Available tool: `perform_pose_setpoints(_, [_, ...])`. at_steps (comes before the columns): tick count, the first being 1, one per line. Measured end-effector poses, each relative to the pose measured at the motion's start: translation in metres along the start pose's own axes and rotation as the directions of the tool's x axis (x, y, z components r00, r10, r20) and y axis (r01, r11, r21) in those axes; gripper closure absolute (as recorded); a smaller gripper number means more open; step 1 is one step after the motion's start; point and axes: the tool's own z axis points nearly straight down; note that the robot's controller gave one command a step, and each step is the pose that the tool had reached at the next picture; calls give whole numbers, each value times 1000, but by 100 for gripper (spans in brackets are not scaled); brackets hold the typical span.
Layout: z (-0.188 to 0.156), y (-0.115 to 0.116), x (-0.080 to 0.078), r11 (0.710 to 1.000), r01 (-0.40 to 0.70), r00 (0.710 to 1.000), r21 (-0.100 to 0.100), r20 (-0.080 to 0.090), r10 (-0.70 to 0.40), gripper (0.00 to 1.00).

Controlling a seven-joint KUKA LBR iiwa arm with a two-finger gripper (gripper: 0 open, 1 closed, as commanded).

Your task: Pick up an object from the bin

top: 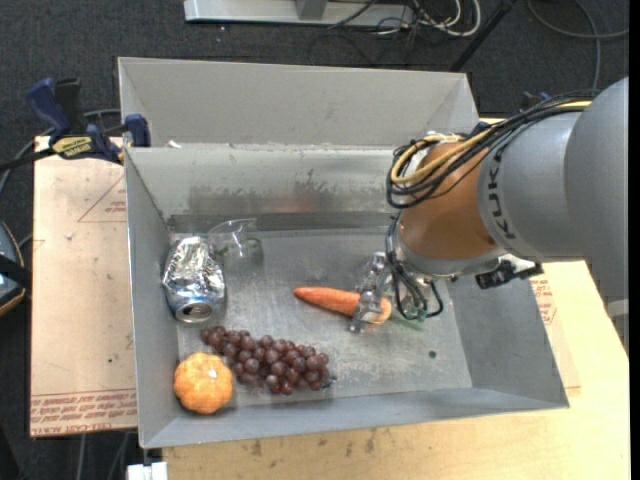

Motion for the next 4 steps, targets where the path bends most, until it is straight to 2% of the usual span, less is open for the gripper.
perform_pose_setpoints(2, [-7, 0, 1, 1000, -9, 1000, 2, -6, 9, 100])
perform_pose_setpoints(3, [-23, -1, 5, 1000, -7, 1000, 6, -23, 7, 100])
perform_pose_setpoints(4, [-42, -1, 4, 1000, -7, 1000, 6, -24, 7, 100])
